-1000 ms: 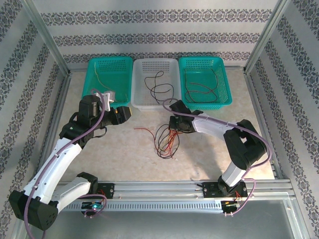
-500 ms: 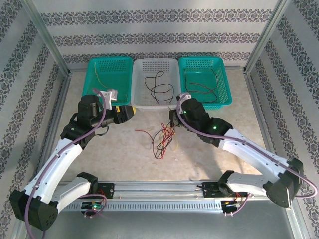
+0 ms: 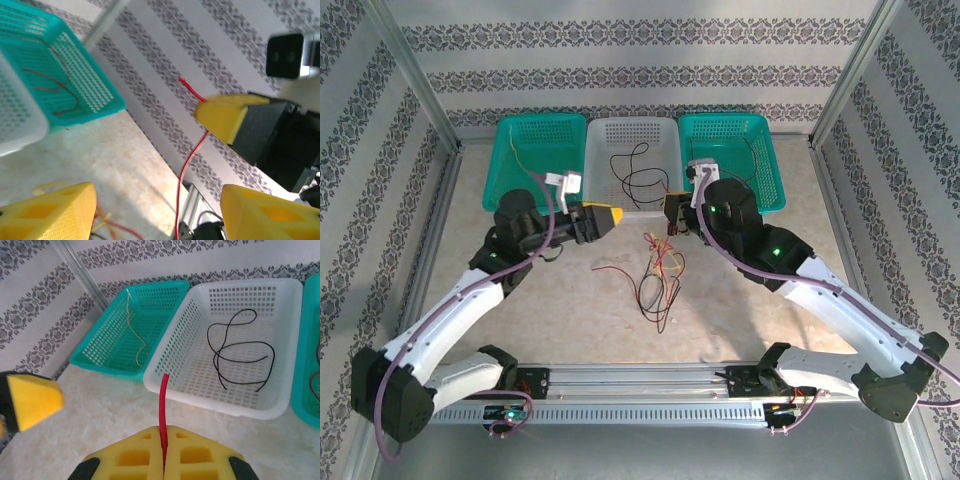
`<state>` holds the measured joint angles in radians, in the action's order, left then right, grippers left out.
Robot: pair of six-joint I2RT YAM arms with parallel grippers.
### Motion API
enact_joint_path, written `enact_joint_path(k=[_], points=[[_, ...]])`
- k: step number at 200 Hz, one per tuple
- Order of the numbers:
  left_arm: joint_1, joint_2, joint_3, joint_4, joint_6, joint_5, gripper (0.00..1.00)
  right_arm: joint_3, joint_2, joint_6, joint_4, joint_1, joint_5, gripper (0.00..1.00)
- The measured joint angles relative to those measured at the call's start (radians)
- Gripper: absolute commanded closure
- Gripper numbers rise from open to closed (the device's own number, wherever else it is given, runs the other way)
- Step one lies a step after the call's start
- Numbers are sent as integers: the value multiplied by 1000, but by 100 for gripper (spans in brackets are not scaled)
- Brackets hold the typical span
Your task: Untangle the cables
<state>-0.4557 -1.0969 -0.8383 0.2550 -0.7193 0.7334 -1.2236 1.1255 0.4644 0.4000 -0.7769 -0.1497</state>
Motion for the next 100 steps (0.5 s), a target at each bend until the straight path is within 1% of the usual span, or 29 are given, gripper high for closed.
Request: enact_joint_path(k=[25, 39, 51, 85, 100], points=[[-102, -106, -19, 50, 5, 0, 35, -10, 16, 9, 0, 0, 18, 100], [-137, -155, -36, 62, 11, 0, 35, -10, 16, 20, -1, 0, 29, 100], [-153, -184, -45, 74, 13, 0, 36, -10, 16, 33, -6, 0, 40, 100], [-163, -223, -57, 106, 10, 2, 38, -4, 9, 79, -47, 0, 69, 100], [-173, -225, -58, 119, 10, 9, 44, -4, 7, 100, -67, 0, 82, 100]])
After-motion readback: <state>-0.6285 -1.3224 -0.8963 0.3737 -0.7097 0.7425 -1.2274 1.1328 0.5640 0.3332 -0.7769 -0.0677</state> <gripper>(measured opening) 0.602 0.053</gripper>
